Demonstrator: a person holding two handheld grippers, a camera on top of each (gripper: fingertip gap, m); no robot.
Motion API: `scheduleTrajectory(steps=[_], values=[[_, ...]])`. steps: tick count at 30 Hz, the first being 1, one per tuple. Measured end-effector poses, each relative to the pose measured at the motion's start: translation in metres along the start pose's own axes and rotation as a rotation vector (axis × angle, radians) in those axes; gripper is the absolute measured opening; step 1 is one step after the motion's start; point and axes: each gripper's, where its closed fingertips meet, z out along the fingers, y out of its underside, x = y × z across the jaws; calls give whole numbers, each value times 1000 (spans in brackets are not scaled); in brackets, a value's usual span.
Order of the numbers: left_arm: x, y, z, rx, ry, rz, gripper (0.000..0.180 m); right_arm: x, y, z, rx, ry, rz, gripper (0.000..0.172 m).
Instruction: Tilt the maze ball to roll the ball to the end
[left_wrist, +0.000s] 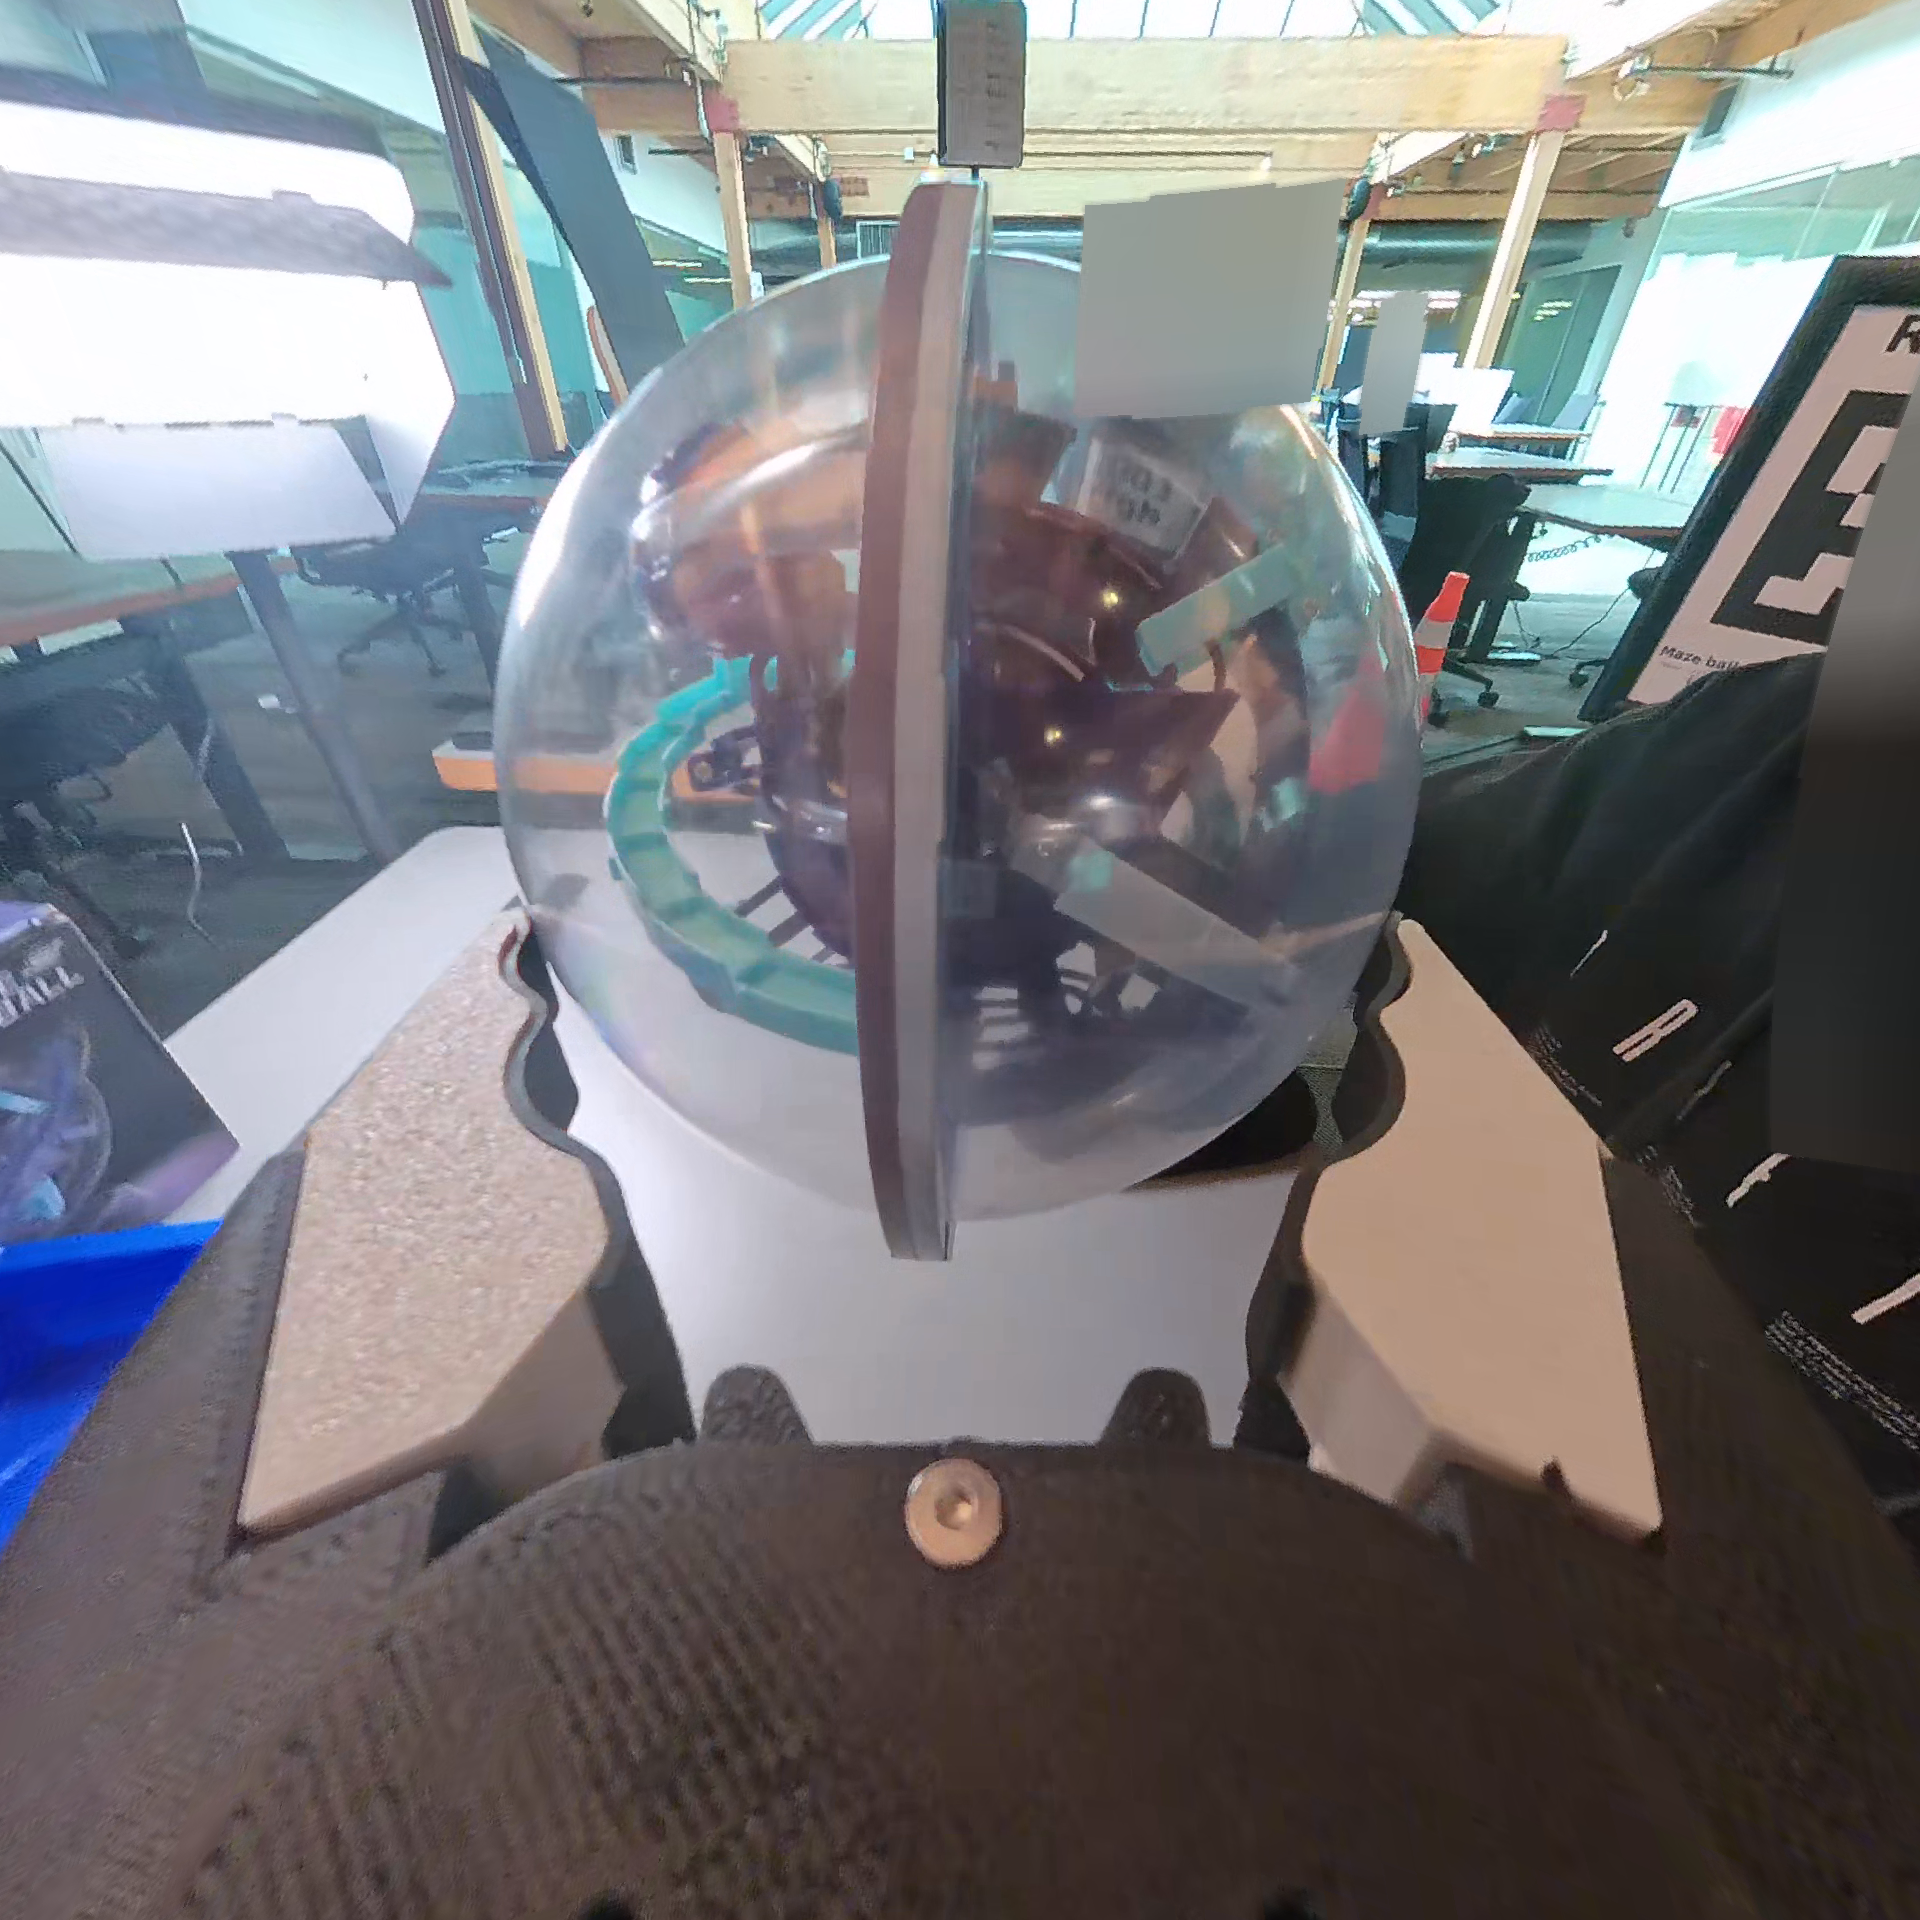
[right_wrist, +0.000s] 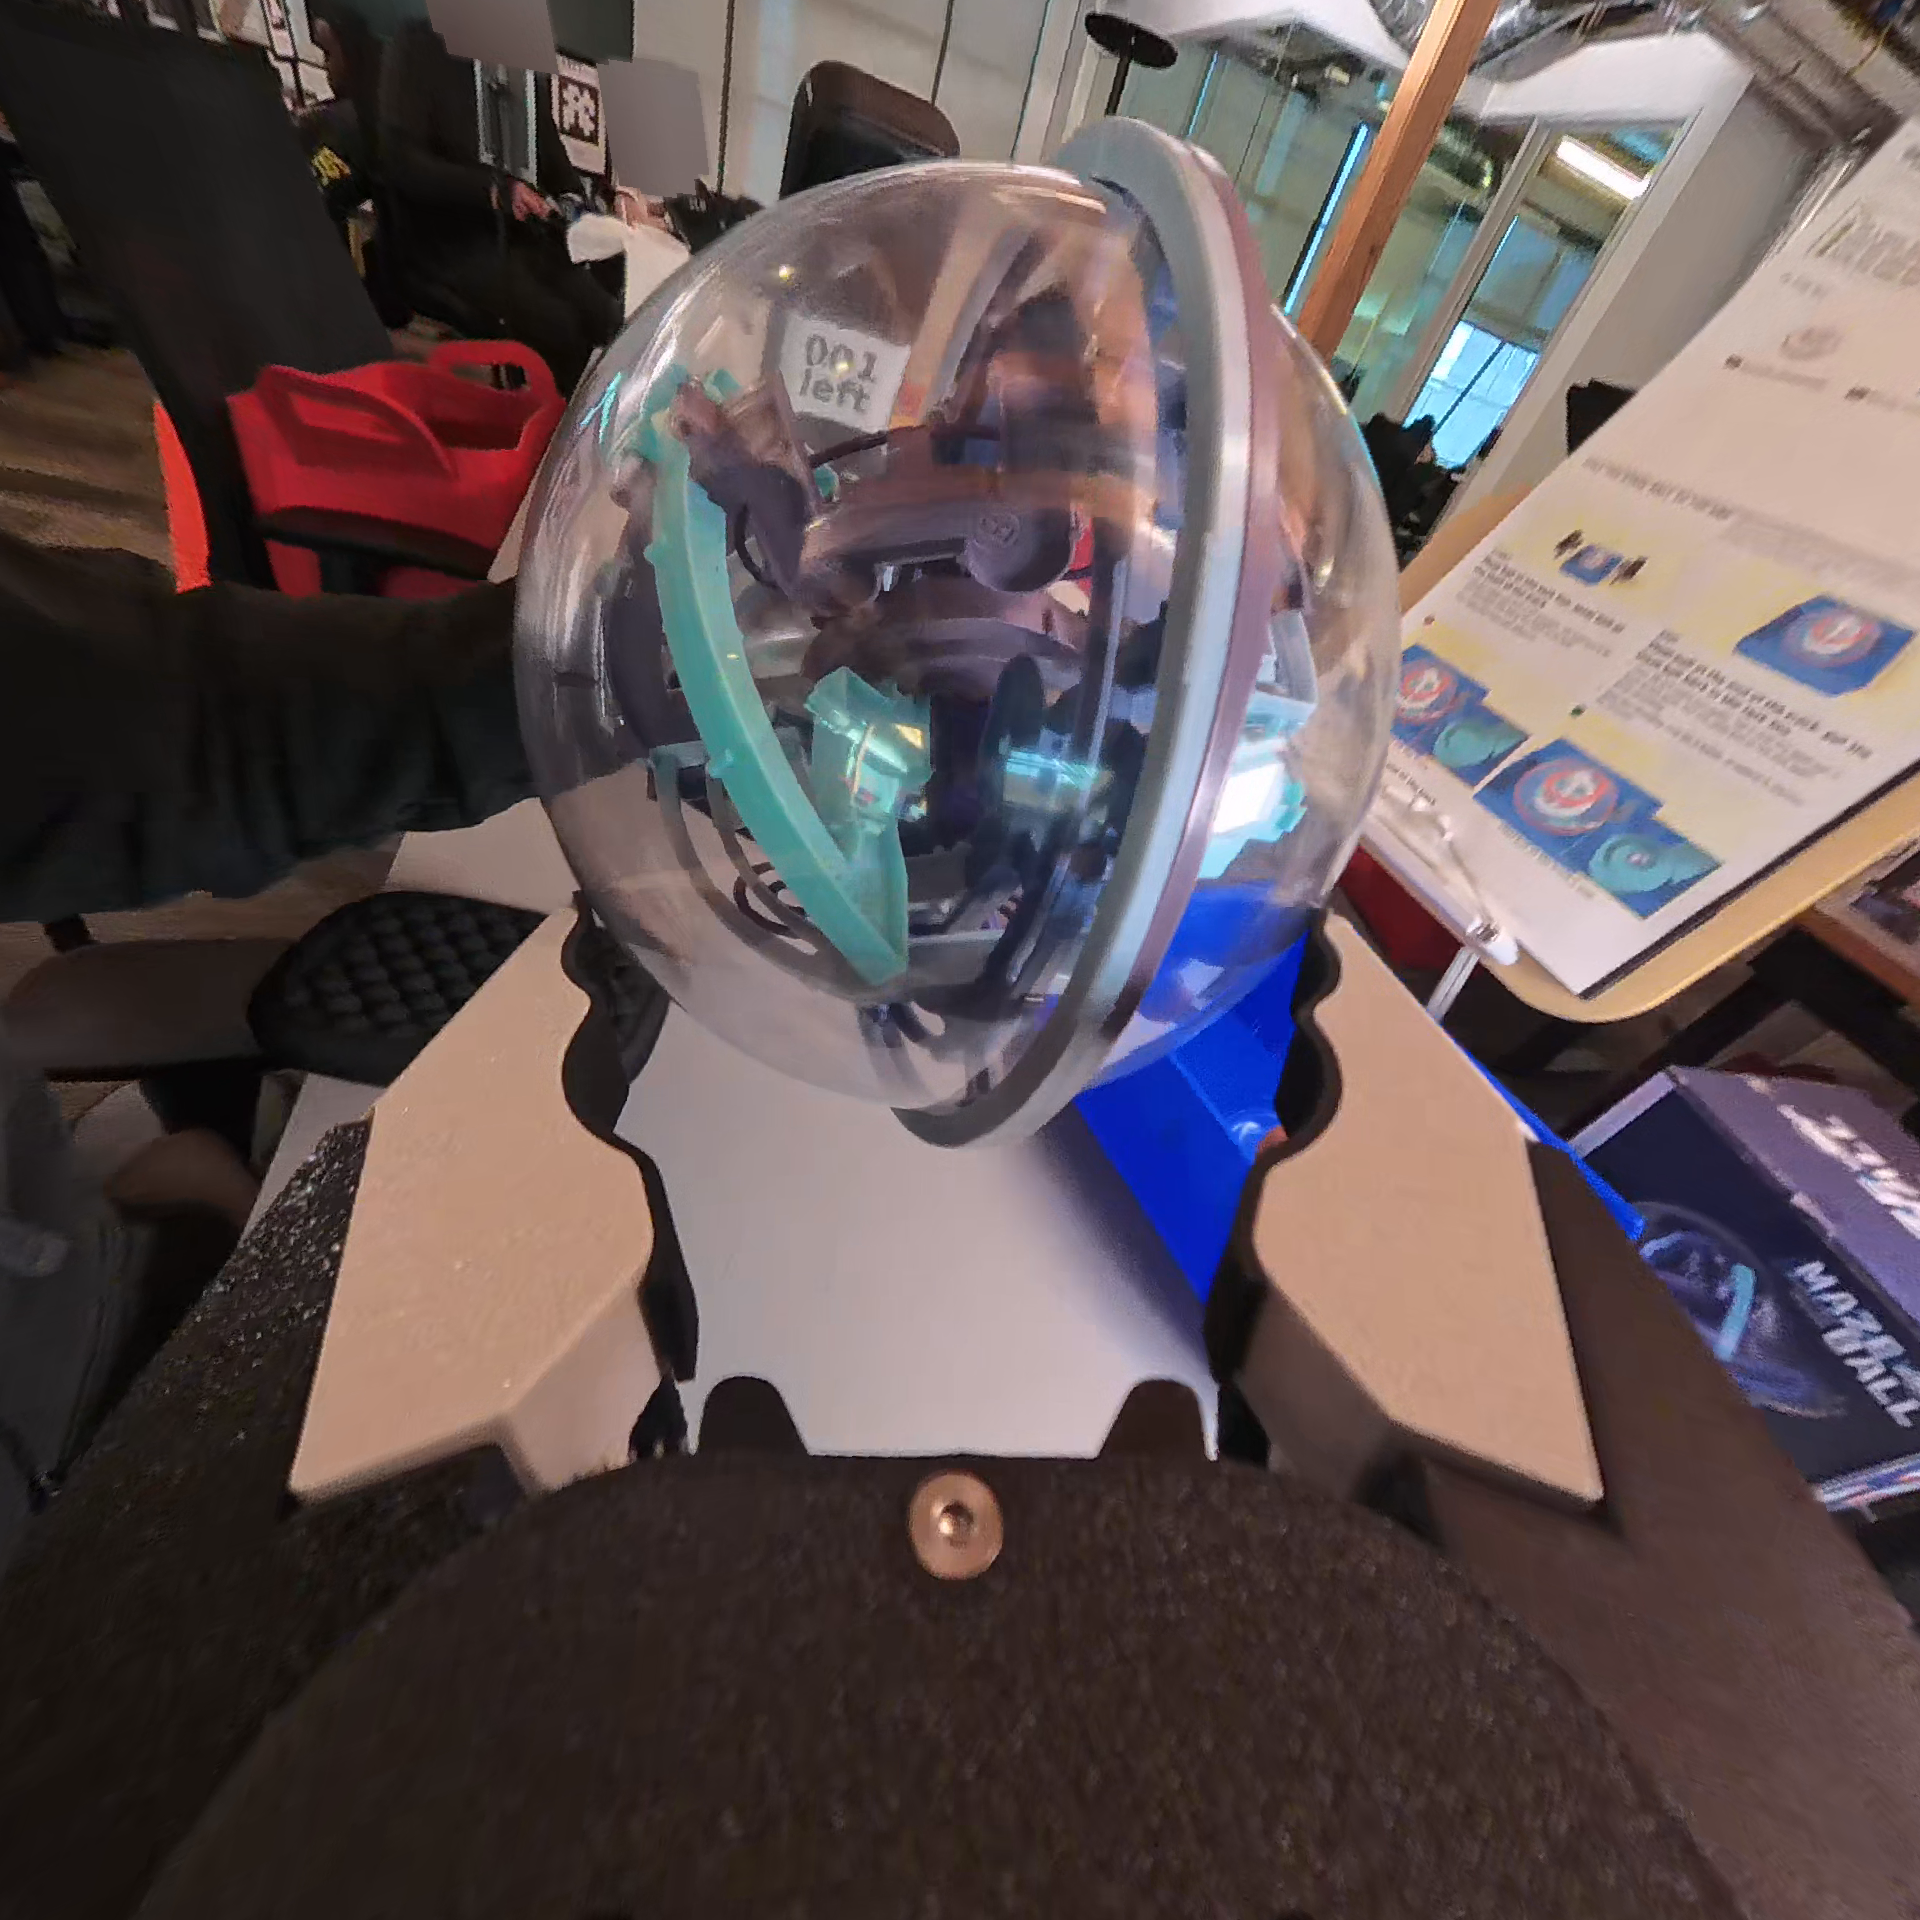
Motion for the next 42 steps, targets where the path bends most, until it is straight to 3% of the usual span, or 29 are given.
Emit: scheduleTrajectory(steps=[12,42], values=[[18,-33,-3,41,24,126,148,-8,-37,-8,37,42,-125,127],[27,-48,3,-64,-20,152,148,-10,-43,-17,104,40,-108,127]])
